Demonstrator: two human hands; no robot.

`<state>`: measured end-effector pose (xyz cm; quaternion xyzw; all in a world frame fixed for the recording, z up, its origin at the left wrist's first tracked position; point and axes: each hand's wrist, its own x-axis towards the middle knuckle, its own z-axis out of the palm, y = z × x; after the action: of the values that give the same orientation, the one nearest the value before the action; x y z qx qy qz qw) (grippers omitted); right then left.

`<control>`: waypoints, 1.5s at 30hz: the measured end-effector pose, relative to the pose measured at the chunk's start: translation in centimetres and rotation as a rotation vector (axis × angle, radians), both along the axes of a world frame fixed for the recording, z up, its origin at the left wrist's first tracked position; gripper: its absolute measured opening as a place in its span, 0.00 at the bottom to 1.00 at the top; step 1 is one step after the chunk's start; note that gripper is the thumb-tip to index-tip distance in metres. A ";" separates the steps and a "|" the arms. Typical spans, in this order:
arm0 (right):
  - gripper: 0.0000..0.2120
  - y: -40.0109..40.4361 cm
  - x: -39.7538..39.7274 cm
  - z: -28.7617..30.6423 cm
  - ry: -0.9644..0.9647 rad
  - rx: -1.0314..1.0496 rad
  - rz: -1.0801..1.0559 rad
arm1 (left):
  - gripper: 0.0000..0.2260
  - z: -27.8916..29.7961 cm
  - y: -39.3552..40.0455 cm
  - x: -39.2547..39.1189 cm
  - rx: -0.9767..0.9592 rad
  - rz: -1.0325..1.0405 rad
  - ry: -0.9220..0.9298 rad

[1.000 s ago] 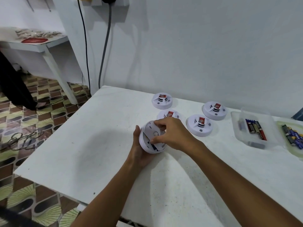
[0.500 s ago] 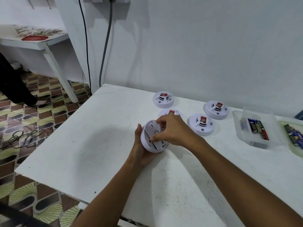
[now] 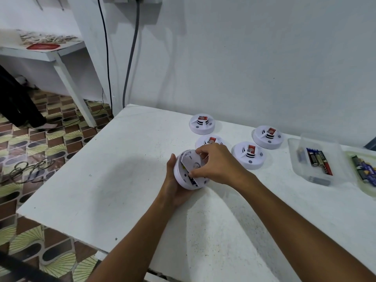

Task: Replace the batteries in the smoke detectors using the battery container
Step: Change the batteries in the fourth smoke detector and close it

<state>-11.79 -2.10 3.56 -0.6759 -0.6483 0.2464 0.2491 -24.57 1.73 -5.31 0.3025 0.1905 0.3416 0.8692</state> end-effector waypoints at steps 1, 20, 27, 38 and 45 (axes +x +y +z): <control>0.16 0.0 0.0 0.0 0.004 -0.002 0.000 | 0.35 0.0 0.0 0.0 0.000 0.005 0.009; 0.27 1.7 0.3 0.7 -0.052 -0.097 0.092 | 0.40 -0.4 0.2 0.1 -0.048 0.053 0.032; 0.27 1.5 0.3 0.5 0.017 -0.136 0.014 | 0.37 -0.5 0.0 0.2 -0.105 0.063 -0.001; 0.27 -0.3 0.4 -0.8 0.158 -0.104 -0.067 | 0.40 0.1 -0.5 0.2 -0.072 0.060 0.024; 0.13 -3.4 2.4 -0.8 0.610 -0.165 -0.130 | 0.35 2.3 -0.3 1.6 0.311 0.166 0.357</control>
<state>-9.39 -5.47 2.79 -0.6287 -0.4771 0.4732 0.3913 -23.00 1.44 -2.98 0.4715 0.3104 0.3781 0.7337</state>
